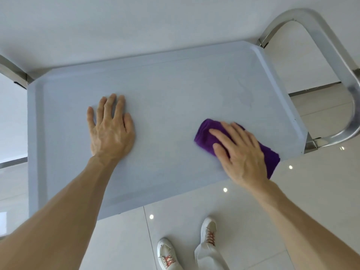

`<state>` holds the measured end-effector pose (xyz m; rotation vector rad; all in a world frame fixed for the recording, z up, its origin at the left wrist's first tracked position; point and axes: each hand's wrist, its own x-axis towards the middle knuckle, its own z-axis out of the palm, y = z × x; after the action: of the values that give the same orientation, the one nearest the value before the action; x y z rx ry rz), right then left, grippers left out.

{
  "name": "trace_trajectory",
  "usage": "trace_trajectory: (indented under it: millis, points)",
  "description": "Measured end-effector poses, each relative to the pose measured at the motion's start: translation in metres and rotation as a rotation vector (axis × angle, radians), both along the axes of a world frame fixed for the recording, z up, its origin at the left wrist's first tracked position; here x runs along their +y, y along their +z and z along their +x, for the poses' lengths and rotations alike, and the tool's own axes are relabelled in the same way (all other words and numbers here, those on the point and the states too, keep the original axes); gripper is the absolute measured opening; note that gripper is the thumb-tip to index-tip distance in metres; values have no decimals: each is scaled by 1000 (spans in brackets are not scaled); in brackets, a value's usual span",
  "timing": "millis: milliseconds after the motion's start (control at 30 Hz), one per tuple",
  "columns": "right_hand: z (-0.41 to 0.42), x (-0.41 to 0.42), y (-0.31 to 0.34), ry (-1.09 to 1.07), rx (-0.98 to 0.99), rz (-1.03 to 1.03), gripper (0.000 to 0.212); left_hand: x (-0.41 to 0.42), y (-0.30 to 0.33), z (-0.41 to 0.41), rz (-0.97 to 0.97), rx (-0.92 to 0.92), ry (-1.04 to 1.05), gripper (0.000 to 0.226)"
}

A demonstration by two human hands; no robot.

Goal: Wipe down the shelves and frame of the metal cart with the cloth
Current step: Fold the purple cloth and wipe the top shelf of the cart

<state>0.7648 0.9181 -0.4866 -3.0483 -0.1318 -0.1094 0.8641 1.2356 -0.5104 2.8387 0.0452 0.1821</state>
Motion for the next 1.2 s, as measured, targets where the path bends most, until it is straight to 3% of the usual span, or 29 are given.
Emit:
trace_trajectory:
  millis: [467, 600, 733, 900, 1067, 1200]
  points:
    - [23, -17, -7, -36, -2, -66, 45, -22, 35, 1, 76, 97, -73, 46]
    - [22, -17, -4, -38, -12, -49, 44, -80, 59, -25, -68, 85, -249, 46]
    - [22, -19, -5, -24, 1, -31, 44, -140, 43, -66, -143, 138, -154, 50]
    - [22, -19, -8, -23, -17, -10, 43, -155, 12, -78, 89, 139, -128, 55]
    - [14, -33, -7, 61, -14, 51, 43, -155, 9, -77, 127, 131, -101, 54]
    - [12, -99, -5, 182, 1, 18, 42, -156, 9, -77, 107, 126, -88, 54]
